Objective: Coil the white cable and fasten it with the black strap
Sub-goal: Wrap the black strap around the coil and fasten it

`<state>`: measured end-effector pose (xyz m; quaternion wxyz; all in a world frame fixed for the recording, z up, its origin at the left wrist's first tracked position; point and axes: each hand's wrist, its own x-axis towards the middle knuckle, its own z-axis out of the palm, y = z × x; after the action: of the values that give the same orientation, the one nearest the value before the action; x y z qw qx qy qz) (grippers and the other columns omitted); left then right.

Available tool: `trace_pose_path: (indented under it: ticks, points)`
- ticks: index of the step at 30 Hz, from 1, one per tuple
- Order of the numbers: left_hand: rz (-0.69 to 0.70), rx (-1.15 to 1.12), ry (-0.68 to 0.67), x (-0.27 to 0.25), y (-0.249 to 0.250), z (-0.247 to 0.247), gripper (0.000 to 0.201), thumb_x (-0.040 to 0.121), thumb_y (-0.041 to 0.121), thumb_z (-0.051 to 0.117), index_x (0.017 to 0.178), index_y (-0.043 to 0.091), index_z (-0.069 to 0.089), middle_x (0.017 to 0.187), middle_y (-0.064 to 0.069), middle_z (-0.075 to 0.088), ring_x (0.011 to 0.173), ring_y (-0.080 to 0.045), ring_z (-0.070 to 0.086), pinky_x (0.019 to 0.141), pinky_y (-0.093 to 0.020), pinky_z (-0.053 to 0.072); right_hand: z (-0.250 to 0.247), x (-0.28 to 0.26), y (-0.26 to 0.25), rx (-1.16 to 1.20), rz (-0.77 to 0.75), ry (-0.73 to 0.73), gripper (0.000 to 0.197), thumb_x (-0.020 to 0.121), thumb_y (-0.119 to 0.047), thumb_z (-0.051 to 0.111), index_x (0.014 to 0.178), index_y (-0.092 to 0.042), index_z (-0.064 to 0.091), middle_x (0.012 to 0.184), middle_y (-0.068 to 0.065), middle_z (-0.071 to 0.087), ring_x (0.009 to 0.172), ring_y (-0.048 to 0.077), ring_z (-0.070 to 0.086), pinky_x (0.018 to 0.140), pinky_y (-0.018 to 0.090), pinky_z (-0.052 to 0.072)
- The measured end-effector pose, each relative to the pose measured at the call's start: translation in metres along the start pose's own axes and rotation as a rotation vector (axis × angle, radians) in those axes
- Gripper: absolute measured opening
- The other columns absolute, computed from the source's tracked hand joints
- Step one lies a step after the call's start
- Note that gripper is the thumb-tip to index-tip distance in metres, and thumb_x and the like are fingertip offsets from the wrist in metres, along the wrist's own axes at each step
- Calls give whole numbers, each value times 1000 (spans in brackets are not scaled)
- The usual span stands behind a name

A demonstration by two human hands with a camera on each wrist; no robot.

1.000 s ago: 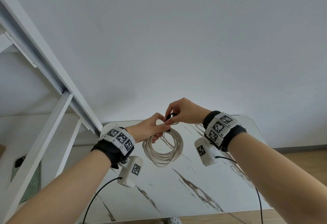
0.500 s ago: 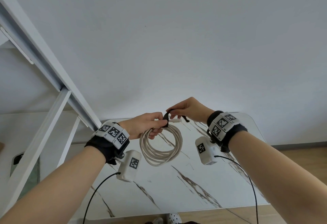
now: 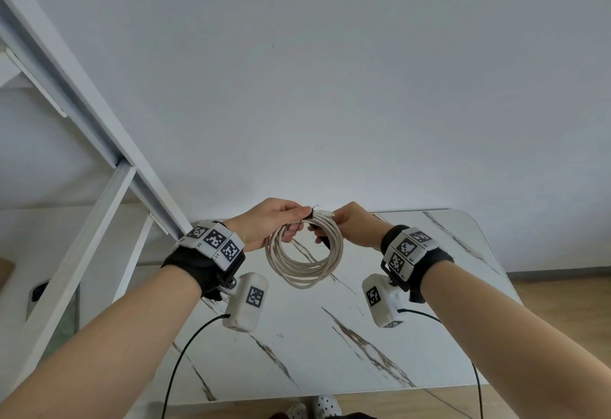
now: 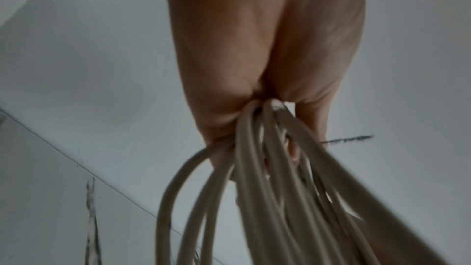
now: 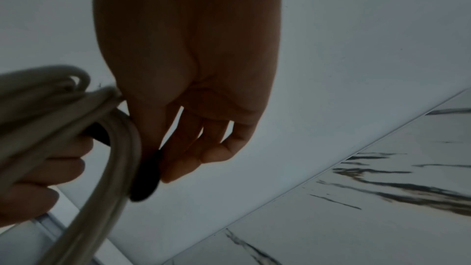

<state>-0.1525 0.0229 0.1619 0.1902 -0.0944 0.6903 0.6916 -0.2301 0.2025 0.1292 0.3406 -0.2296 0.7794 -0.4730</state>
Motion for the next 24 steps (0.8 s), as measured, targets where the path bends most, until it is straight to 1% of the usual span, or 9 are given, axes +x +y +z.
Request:
trace_pose_path:
  ticks: [3,7,9,11,13,16,20,23,24]
  points:
    - [-23,18,7,1,-1,0,21,96,18,50,86,1,58,57,-1,42,45,-10,37,47,-18,36,0,1,1,10,22,12,20,84,-11,68,97,5,71,80,9,71,64,3,67,78,24,56]
    - [-51,50,36,3,-4,-2,25,96,20,51,87,-2,59,57,-1,41,44,-9,36,46,-18,37,-1,2,1,-89,20,50,18,81,-9,70,96,1,71,96,20,72,81,16,63,83,33,53]
    - [-59,70,70,5,-6,-4,26,95,21,52,88,-2,59,59,-2,41,45,-10,36,45,-19,36,-4,2,-2,-160,-4,100,21,80,-7,70,100,0,69,97,16,71,77,13,62,75,26,53]
    - [-53,93,123,6,-8,-7,29,95,22,53,77,0,58,58,-3,42,47,-11,37,45,-19,36,-7,3,-8,-158,-38,199,20,81,-8,70,100,-3,66,91,8,69,69,7,59,64,17,47]
    - [-43,96,175,7,-9,-8,29,95,22,54,72,3,58,59,-2,43,49,-12,37,46,-20,36,-7,4,-14,-137,-86,333,12,82,-12,69,93,-10,64,84,1,65,65,6,57,62,18,44]
    - [-52,80,228,8,-9,-9,26,94,24,54,80,3,62,63,-1,48,53,-12,38,48,-20,36,-4,2,-26,-122,-150,491,11,82,-23,68,85,-13,63,79,-3,62,63,8,52,61,18,42]
    - [-54,108,238,12,-8,-10,29,95,25,54,91,-2,65,72,-4,61,55,-12,39,49,-20,37,7,-4,-38,-275,-183,357,25,76,-36,74,73,-12,70,66,-1,57,58,9,46,57,20,37]
    - [-66,105,259,14,-7,-9,29,95,23,53,90,-2,65,63,-1,65,54,-13,39,49,-22,38,19,-5,-39,-562,-177,284,26,75,-43,73,78,-18,74,66,-6,59,60,8,48,58,24,37]
    - [-69,98,271,15,-7,-10,30,95,23,53,92,-4,65,68,-6,67,54,-13,40,49,-22,38,22,-4,-40,-656,-154,268,25,76,-46,71,82,-21,74,71,-5,63,65,10,52,60,26,39]
